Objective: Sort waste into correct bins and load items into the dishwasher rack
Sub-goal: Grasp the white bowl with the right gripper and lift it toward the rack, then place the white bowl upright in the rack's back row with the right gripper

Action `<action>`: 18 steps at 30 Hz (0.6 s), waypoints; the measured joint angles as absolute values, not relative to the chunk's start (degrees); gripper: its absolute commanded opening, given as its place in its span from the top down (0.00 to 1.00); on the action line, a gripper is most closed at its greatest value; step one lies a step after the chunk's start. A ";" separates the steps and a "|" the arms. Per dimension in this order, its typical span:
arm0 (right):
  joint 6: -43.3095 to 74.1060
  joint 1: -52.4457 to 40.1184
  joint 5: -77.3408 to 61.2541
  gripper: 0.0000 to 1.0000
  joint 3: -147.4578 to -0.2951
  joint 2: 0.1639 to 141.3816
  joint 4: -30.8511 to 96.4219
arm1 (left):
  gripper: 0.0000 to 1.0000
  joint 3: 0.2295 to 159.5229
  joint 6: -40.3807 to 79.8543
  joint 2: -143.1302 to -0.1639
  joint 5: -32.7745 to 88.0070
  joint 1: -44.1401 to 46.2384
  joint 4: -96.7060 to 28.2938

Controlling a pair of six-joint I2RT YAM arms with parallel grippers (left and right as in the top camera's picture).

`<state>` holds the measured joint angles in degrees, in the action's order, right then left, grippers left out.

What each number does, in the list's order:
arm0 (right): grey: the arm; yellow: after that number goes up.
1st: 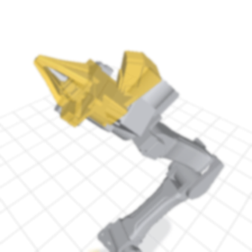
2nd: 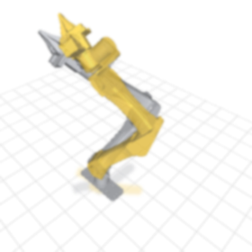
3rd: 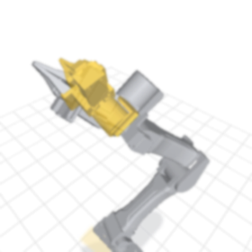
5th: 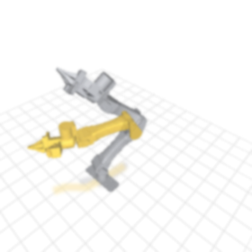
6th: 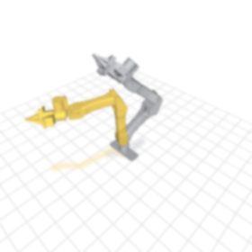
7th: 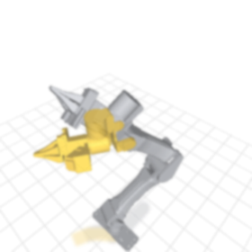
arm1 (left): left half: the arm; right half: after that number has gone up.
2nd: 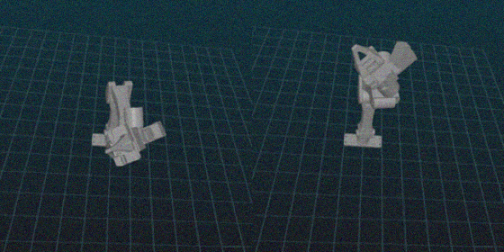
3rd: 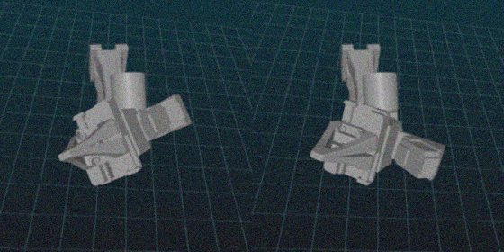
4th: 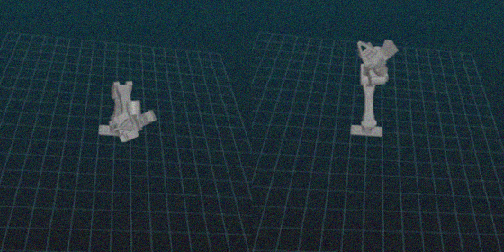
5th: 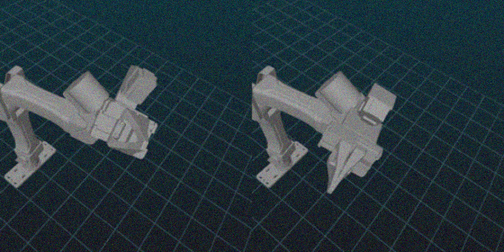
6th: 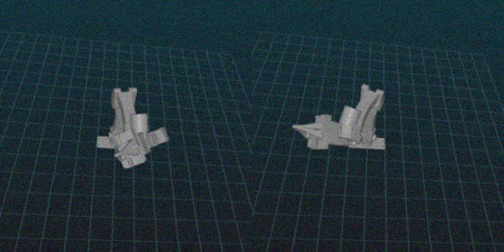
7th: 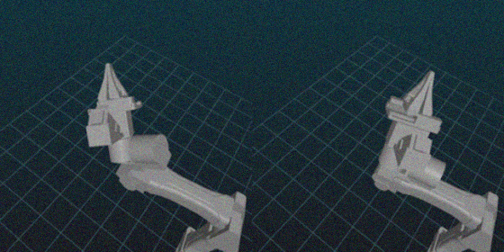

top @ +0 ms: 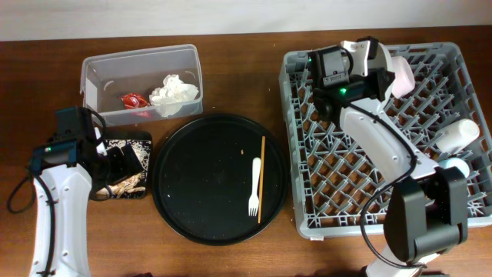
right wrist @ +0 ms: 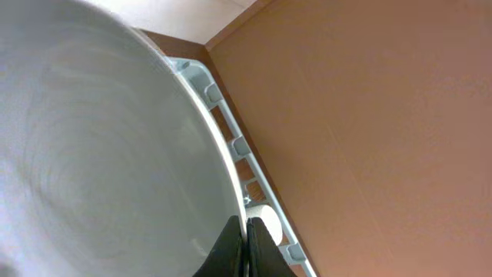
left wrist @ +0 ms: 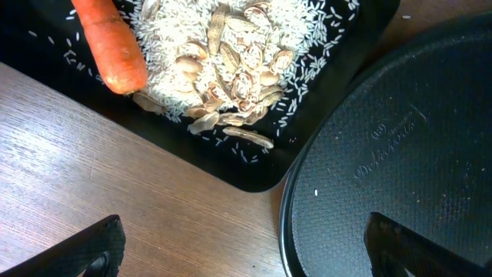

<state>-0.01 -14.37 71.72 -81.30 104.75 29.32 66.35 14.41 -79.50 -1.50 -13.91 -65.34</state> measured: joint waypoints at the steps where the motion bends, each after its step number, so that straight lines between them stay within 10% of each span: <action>1: 0.03 -14.44 69.76 0.95 -80.44 104.92 29.08 | 0.01 66.35 14.41 -79.50 -1.50 -13.91 -65.34; 3: 0.40 -15.86 66.32 0.47 -80.38 105.19 28.82 | 0.01 66.35 14.41 -79.50 -1.50 -13.91 -65.28; 8: 2.52 -29.50 49.80 0.39 -80.31 104.92 37.91 | 0.01 66.35 14.41 -79.50 -1.45 -13.91 -65.14; 10: 11.64 -28.75 46.83 0.96 -79.81 97.58 44.40 | 0.01 66.35 14.41 -79.50 -1.48 -13.91 -65.01; 18: 9.17 12.80 10.92 0.96 -81.91 91.29 26.41 | 0.01 66.35 14.41 -79.48 -1.48 -13.89 -65.10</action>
<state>9.17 12.80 10.92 -81.91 91.29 26.41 66.35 14.41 -79.48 -1.48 -13.89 -65.10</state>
